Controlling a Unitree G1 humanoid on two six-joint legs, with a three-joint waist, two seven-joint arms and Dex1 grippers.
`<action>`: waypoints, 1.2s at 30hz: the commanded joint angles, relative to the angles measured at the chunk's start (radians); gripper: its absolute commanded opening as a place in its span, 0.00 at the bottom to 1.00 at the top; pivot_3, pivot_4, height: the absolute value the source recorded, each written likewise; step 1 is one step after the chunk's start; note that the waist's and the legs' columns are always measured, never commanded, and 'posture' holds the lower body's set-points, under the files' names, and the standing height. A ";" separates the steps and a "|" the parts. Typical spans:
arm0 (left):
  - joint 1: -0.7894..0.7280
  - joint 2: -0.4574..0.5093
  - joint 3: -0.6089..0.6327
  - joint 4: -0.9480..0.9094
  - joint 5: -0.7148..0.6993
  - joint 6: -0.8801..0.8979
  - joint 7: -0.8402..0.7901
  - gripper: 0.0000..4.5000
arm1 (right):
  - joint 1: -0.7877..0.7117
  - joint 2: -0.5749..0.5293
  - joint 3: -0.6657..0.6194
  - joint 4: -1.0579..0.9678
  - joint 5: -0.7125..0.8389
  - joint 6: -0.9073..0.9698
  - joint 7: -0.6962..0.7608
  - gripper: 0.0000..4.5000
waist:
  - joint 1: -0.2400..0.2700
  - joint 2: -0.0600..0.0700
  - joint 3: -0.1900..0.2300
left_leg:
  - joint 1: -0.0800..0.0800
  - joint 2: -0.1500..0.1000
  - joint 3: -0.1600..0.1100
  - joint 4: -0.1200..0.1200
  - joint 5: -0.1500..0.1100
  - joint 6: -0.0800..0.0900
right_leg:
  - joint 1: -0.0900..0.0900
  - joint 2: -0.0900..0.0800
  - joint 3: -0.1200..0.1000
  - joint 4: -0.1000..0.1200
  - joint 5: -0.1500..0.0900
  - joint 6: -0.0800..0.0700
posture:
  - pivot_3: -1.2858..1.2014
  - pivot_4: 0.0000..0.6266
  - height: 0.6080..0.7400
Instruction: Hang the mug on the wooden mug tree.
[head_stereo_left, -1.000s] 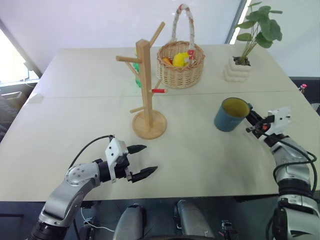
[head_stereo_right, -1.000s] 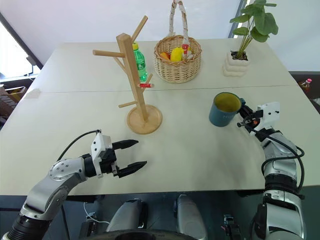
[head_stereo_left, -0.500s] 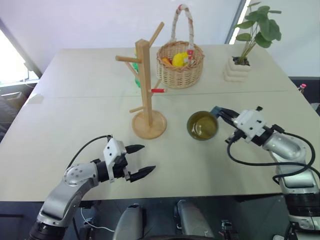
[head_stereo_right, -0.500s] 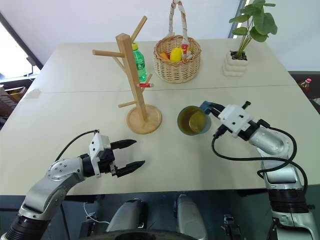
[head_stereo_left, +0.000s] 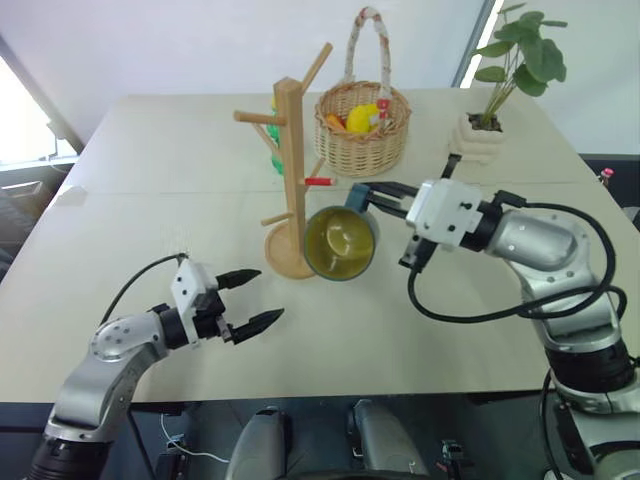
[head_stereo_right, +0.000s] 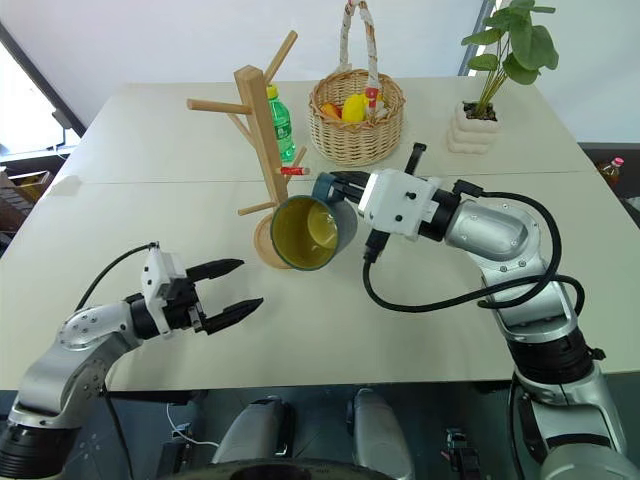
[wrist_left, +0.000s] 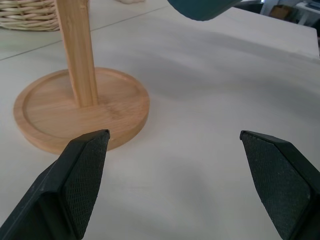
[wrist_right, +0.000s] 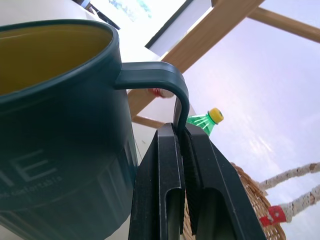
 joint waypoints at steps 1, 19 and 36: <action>0.004 0.012 0.033 -0.050 -0.032 0.006 -0.005 1.00 | -0.039 0.004 0.003 -0.012 -0.009 -0.012 0.005 0.01 | 0.000 0.000 0.000 | 0.000 0.000 0.000 0.000 0.000 0.000 | 0.000 0.000 0.000 0.000 0.000 0.000 | 0.52 0.24 1.00; 0.005 0.018 0.094 -0.101 -0.124 0.025 -0.007 1.00 | -0.204 0.025 0.080 0.091 -0.109 0.060 0.013 0.01 | -0.001 0.000 0.000 | 0.000 0.000 0.000 0.000 0.000 0.000 | -0.001 0.000 0.000 0.000 0.000 0.000 | 0.52 0.24 1.00; -0.060 0.016 0.194 -0.117 -0.230 0.057 0.046 1.00 | -0.257 0.086 0.147 0.196 -0.200 0.071 -0.004 0.01 | -0.001 0.000 0.000 | -0.001 0.000 0.000 0.000 0.000 0.000 | -0.001 -0.001 0.000 0.000 0.000 0.000 | 0.52 0.24 1.00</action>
